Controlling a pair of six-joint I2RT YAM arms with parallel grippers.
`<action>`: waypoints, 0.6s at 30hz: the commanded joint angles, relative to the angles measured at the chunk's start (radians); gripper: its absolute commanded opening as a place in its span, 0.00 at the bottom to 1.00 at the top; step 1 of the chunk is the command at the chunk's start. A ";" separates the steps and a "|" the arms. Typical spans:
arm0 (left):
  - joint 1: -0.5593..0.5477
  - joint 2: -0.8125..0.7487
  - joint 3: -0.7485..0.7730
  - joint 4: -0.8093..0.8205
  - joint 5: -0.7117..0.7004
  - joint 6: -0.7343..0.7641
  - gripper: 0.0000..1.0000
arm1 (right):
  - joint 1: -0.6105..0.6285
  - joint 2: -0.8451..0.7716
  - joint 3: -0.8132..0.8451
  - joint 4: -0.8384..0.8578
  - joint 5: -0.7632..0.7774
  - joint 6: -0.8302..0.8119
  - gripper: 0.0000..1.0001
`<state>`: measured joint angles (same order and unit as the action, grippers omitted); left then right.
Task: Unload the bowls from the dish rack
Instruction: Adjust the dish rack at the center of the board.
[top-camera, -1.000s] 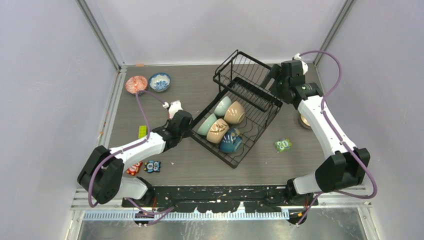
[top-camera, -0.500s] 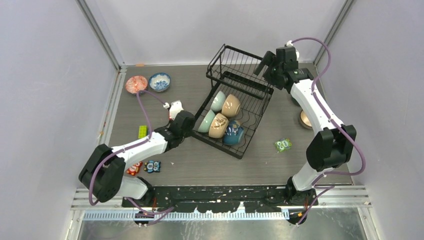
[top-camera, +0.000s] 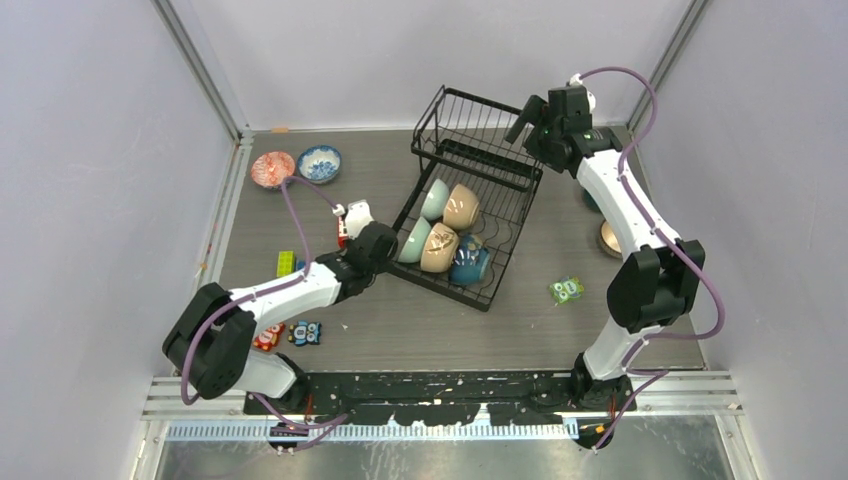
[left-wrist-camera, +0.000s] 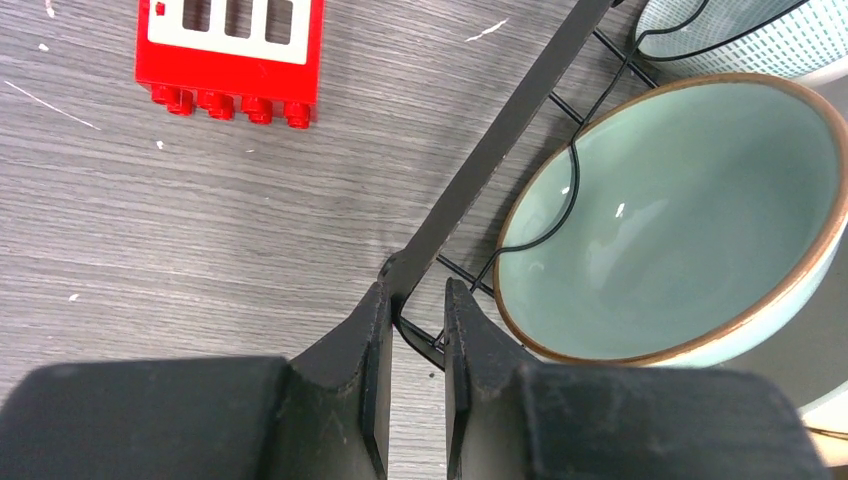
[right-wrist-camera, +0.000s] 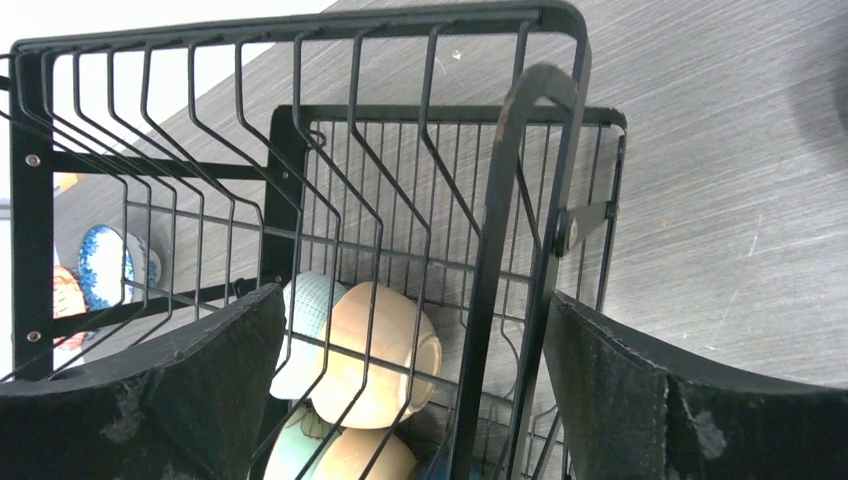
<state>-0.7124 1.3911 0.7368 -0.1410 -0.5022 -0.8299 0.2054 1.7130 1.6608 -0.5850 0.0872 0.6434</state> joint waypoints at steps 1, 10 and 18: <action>-0.081 0.022 0.030 0.101 0.251 0.005 0.00 | 0.003 -0.106 -0.008 -0.018 0.015 -0.002 1.00; -0.080 -0.034 0.042 0.030 0.202 0.055 0.12 | -0.040 -0.276 -0.078 -0.081 0.065 -0.022 1.00; -0.079 -0.128 0.039 -0.030 0.164 0.098 0.54 | -0.040 -0.428 -0.163 -0.099 0.094 -0.040 1.00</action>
<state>-0.7746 1.3426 0.7460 -0.1764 -0.3981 -0.7612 0.1635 1.3613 1.5394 -0.6785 0.1513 0.6289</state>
